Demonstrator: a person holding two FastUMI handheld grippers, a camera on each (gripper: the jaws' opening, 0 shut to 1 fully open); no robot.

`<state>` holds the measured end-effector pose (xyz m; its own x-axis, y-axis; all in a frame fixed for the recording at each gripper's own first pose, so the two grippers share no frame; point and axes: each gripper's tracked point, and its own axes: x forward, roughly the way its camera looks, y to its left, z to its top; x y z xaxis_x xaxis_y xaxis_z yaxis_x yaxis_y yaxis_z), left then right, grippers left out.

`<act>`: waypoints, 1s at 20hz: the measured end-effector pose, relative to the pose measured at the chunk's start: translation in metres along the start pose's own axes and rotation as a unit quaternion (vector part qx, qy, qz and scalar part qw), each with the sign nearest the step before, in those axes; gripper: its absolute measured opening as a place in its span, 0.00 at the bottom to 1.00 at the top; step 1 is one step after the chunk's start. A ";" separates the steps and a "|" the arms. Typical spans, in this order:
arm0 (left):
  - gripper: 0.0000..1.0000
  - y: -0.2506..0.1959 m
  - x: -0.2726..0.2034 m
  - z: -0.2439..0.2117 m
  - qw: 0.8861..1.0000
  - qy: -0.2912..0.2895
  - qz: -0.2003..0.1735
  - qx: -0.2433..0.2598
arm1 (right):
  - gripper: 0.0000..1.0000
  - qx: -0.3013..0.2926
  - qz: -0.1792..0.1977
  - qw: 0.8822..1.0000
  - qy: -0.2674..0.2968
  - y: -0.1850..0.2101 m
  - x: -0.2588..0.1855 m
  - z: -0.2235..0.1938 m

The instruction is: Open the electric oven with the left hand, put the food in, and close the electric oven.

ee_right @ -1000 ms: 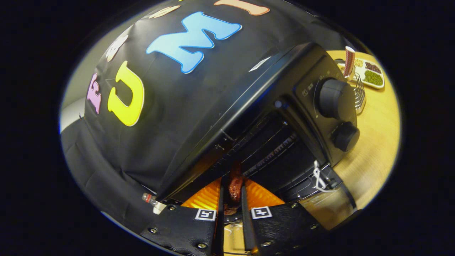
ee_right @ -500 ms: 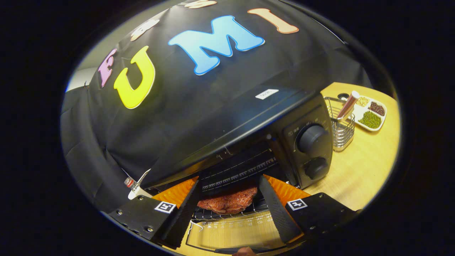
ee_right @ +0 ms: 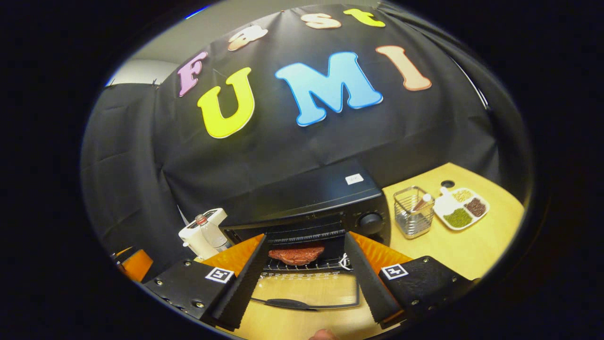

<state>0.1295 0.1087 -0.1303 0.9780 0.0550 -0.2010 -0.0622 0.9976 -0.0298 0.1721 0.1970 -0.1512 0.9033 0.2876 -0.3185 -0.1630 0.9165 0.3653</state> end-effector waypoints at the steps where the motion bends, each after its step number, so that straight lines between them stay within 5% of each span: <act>1: 0.97 -0.013 0.002 -0.006 1.000 0.005 -0.014 -0.002 | 0.98 -0.012 -0.006 1.000 -0.010 -0.005 -0.011 0.007; 10: 1.00 -0.088 0.010 -0.087 0.990 0.103 -0.094 -0.006 | 0.98 -0.066 -0.062 0.993 -0.082 -0.047 -0.096 0.051; 16: 0.97 -0.138 0.012 -0.157 0.966 0.211 -0.147 -0.029 | 0.98 -0.120 -0.101 0.984 -0.081 -0.071 -0.135 0.045; 20: 0.98 -0.152 0.022 -0.193 0.953 0.267 -0.143 -0.026 | 0.98 -0.134 -0.122 0.980 -0.079 -0.080 -0.159 0.042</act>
<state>0.1217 -0.0500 -0.3188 0.7164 -0.2623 -0.6465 0.1683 0.9642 -0.2048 0.0583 0.0661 -0.0932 0.9752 0.0225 -0.2201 -0.0129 0.9989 0.0448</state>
